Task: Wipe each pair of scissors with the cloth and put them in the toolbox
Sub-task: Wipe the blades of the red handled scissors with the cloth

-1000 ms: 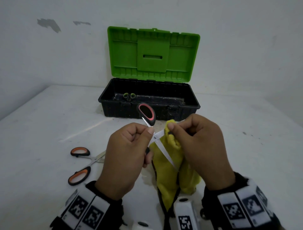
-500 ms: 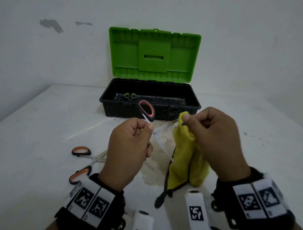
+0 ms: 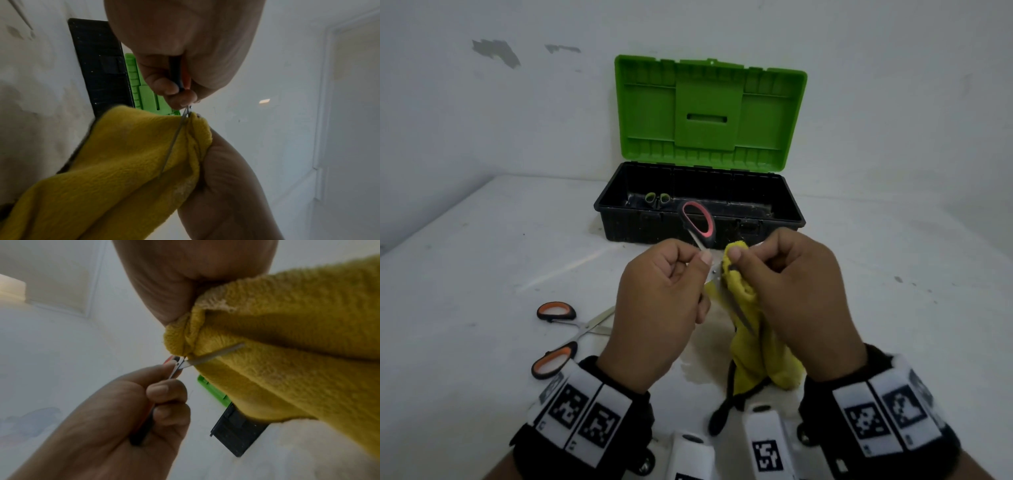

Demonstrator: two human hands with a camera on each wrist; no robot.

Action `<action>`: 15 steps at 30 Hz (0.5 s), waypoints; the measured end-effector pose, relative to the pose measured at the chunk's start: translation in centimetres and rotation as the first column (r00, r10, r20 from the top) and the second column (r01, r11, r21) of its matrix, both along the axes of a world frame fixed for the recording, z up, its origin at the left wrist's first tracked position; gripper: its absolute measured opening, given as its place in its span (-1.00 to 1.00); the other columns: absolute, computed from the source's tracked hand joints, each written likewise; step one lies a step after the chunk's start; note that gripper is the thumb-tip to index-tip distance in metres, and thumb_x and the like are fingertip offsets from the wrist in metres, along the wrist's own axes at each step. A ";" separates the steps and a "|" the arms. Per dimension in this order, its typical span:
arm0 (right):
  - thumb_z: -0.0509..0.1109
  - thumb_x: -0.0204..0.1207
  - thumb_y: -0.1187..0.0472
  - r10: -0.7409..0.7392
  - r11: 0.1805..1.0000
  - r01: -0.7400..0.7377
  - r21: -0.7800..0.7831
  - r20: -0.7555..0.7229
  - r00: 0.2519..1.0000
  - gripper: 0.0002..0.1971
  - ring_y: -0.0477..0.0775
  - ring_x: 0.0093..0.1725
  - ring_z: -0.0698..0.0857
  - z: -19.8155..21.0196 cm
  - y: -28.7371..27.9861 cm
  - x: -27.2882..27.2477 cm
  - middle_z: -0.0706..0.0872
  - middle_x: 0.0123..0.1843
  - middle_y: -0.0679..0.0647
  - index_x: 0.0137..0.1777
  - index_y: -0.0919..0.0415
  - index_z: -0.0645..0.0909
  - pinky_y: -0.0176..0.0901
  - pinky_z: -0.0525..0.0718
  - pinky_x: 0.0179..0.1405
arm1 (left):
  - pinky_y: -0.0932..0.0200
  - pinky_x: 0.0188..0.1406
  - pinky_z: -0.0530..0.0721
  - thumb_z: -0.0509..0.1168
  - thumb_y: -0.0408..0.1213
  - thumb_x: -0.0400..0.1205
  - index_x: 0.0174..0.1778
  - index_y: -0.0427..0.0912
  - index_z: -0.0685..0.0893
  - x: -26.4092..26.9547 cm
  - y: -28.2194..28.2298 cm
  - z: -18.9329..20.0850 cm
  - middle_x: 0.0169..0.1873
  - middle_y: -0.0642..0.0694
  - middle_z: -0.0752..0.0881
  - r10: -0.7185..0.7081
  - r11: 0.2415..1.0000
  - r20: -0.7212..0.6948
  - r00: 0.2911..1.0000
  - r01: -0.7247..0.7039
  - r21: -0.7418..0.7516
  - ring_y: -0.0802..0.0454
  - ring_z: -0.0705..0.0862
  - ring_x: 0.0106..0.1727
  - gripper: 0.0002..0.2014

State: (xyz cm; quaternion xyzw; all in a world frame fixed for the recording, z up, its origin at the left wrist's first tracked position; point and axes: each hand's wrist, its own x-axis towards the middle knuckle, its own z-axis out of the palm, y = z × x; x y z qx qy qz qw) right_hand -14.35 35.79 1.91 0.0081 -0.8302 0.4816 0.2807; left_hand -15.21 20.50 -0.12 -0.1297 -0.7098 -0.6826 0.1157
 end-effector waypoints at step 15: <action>0.59 0.46 0.06 0.054 0.994 -0.045 -0.095 0.092 0.994 -0.72 -0.06 -0.43 0.69 0.2 -0.7 0.7 0.75 -0.43 0.05 -0.39 0.13 0.63 -0.30 0.59 -0.47 | -0.13 -0.54 0.57 0.31 -0.17 0.70 -0.20 -0.07 0.68 0.6 0.2 -0.2 -0.58 -0.14 0.61 0.062 0.964 -0.281 0.958 -0.130 -0.231 -0.12 0.58 -0.56 -0.83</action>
